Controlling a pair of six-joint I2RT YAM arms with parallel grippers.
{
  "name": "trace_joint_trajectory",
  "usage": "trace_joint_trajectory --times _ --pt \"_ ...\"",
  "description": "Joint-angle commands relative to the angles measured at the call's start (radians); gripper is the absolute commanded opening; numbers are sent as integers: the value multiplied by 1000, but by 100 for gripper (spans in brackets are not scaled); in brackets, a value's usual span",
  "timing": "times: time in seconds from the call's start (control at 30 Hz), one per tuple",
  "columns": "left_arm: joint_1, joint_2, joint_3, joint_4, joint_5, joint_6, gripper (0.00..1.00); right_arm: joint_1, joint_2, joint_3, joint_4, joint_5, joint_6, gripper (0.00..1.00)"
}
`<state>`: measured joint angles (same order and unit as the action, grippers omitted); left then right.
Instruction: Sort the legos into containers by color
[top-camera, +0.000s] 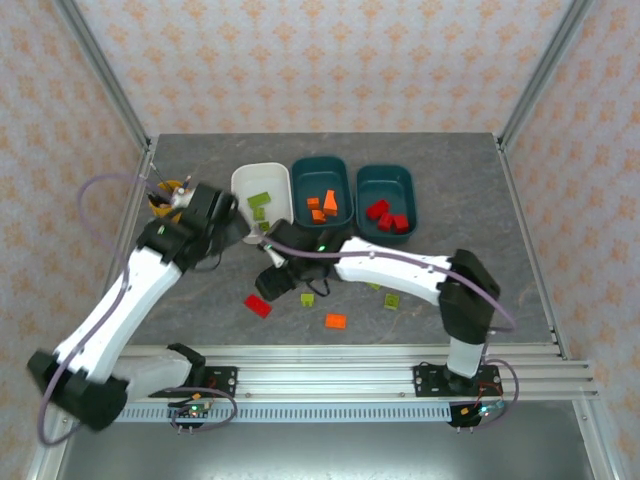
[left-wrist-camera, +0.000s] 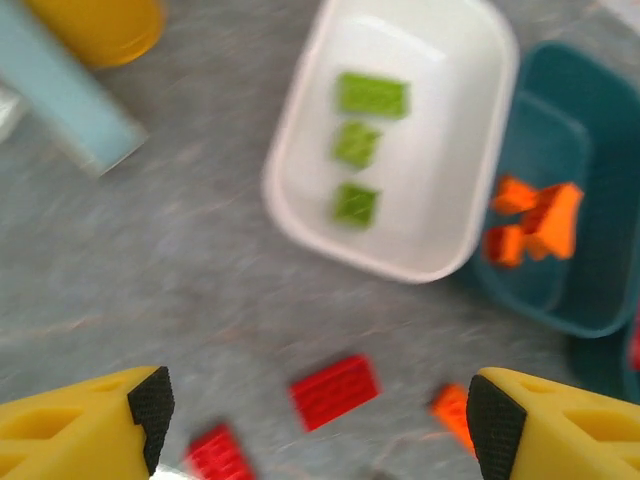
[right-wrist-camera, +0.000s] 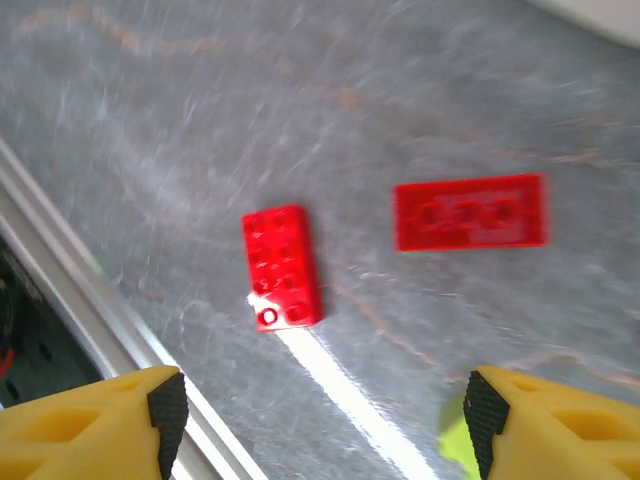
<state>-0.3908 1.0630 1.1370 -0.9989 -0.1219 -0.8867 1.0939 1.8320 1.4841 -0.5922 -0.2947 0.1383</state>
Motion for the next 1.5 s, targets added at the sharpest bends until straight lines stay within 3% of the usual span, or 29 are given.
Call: trace_joint_trajectory --times 0.0,0.13,0.27,0.5,0.87,1.03,1.27,1.47 --pt "0 -240 -146 -184 -100 -173 79 39 97 81 -102 36 -71 74" --pt "0 -511 -229 -340 -103 -236 80 79 239 215 -173 47 -75 72" --pt "0 -653 -240 -467 -94 -280 81 102 348 321 -225 85 -62 72" --pt "0 -704 -230 -506 -57 -291 81 101 482 455 -301 144 -31 67" --pt "0 -733 -227 -492 -27 -270 81 102 553 515 -334 175 5 35" --pt "0 -757 -257 -430 12 -261 82 102 536 512 -338 205 7 24" --pt "0 -732 -323 -232 132 -201 82 76 393 488 -306 247 23 20" --pt "-2 -599 -379 85 304 -150 82 -80 185 364 -268 255 79 20"
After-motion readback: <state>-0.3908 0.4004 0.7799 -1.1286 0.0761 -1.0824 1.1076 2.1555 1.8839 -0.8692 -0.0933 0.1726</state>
